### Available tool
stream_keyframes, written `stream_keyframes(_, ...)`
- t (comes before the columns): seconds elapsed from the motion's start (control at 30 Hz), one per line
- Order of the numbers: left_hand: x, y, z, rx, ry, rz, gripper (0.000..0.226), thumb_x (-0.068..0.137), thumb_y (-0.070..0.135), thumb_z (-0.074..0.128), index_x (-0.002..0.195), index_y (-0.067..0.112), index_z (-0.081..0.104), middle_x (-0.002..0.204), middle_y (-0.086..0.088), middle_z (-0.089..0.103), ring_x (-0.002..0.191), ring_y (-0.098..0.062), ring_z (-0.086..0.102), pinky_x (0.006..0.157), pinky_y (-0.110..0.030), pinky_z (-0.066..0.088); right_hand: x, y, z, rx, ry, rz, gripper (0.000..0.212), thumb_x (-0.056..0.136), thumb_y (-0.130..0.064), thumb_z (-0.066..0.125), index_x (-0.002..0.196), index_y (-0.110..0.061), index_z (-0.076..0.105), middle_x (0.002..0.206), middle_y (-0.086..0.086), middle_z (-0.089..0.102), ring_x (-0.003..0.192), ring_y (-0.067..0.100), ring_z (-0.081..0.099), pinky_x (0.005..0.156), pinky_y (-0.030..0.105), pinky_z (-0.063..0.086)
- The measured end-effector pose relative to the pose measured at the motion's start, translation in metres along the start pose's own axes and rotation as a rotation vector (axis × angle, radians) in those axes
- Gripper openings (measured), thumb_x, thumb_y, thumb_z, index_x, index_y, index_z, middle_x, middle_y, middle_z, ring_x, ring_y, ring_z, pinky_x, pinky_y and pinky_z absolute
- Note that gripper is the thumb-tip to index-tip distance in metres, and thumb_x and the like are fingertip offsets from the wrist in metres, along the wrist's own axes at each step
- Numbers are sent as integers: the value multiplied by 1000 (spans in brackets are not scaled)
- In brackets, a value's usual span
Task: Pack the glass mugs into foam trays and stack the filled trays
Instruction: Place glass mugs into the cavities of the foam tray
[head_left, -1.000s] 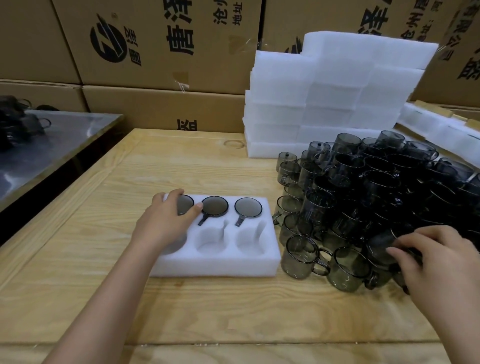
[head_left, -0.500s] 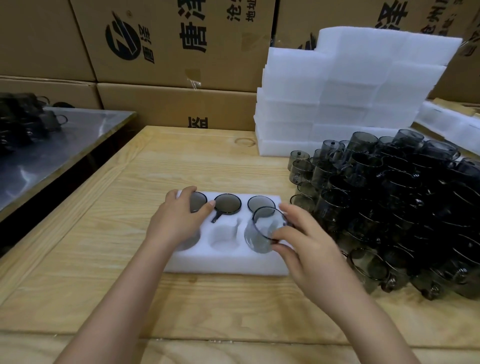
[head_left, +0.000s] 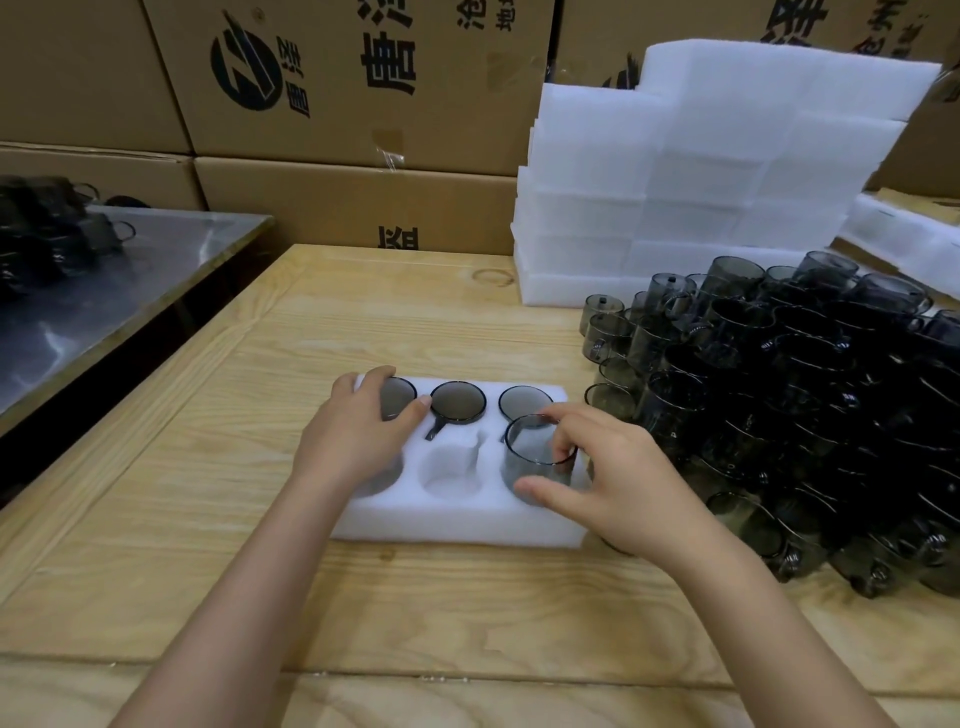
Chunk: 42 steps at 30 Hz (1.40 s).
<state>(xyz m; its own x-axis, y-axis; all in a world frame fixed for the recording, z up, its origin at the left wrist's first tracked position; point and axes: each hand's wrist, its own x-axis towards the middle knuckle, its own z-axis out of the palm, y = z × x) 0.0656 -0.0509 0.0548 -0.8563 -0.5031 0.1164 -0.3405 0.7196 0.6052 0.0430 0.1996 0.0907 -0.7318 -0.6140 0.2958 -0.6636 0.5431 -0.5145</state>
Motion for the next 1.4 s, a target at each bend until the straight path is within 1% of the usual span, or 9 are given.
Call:
stream_keyframes(0.17, 0, 0, 0, -3, 8, 3, 62, 86, 61, 48, 141, 34, 37, 145, 2, 35, 115, -22, 53, 89, -36, 43, 6, 0, -2, 105, -162, 45, 32, 76, -46, 66, 90, -42, 37, 115, -8, 55, 107, 20, 54, 92, 40, 45)
stream_keyframes(0.37, 0, 0, 1, 1, 17, 2, 62, 86, 61, 49, 141, 34, 37, 144, 2, 35, 113, -22, 53, 85, -34, 40, 3, 4, 5, 207, -217, 19, 34, 79, -38, 59, 96, -48, 31, 118, 1, 51, 112, 33, 52, 96, 50, 41)
stream_keyframes(0.5, -1, -1, 1, 7, 10, 6, 62, 87, 60, 49, 141, 34, 36, 147, 1, 33, 117, -23, 51, 89, -35, 41, 6, 10, 8, 84, -280, 44, 36, 86, -39, 58, 94, -47, 24, 121, 5, 52, 115, 25, 45, 93, 38, 39)
stream_keyframes(0.6, -1, -1, 0, 4, 9, 4, 61, 87, 59, 49, 142, 34, 36, 148, 1, 32, 118, -23, 51, 91, -36, 41, 6, 11, 7, -11, -280, 35, 33, 89, -39, 55, 101, -39, 24, 123, 10, 55, 110, 15, 34, 100, 18, 18)
stream_keyframes(0.67, -2, -1, 1, 2, 14, 8, 61, 87, 59, 49, 141, 34, 36, 147, 1, 34, 118, -23, 51, 91, -36, 41, 7, 10, 4, -23, -303, 21, 36, 88, -38, 57, 104, -35, 25, 123, 7, 54, 115, 17, 40, 108, 22, 19)
stream_keyframes(0.83, -6, 7, -2, 66, 28, -1, 61, 90, 55, 47, 144, 29, 35, 150, -3, 31, 130, -26, 40, 103, -43, 37, 25, -6, -4, 445, -81, 165, 47, 86, -51, 53, 126, -34, 37, 134, -14, 48, 120, 3, 47, 98, 25, 35)
stream_keyframes(0.97, -16, 44, -7, 27, 245, 253, 53, 97, 48, 39, 141, 18, 43, 149, -6, 38, 138, -23, 33, 111, -41, 26, 59, -9, 21, 111, 75, 184, 47, 100, -39, 31, 140, -17, 35, 148, 2, 37, 139, 19, 29, 108, 33, 27)
stream_keyframes(1.1, -29, 104, 17, -206, 13, 491, 52, 98, 45, 30, 140, 19, 45, 145, 1, 46, 135, -14, 37, 112, -37, 28, 75, 5, 44, -244, -157, 211, 55, 96, -36, 35, 147, -20, 24, 156, 2, 21, 145, 25, 7, 117, 46, 13)
stream_keyframes(1.4, -22, 93, 47, 67, -268, 325, 55, 98, 52, 7, 150, 38, 17, 161, 2, 9, 148, -11, -3, 118, -39, -12, 66, 7, 50, -590, -330, 300, 93, 89, -50, 49, 147, -30, -21, 155, 4, -25, 135, 28, -38, 107, 57, -21)
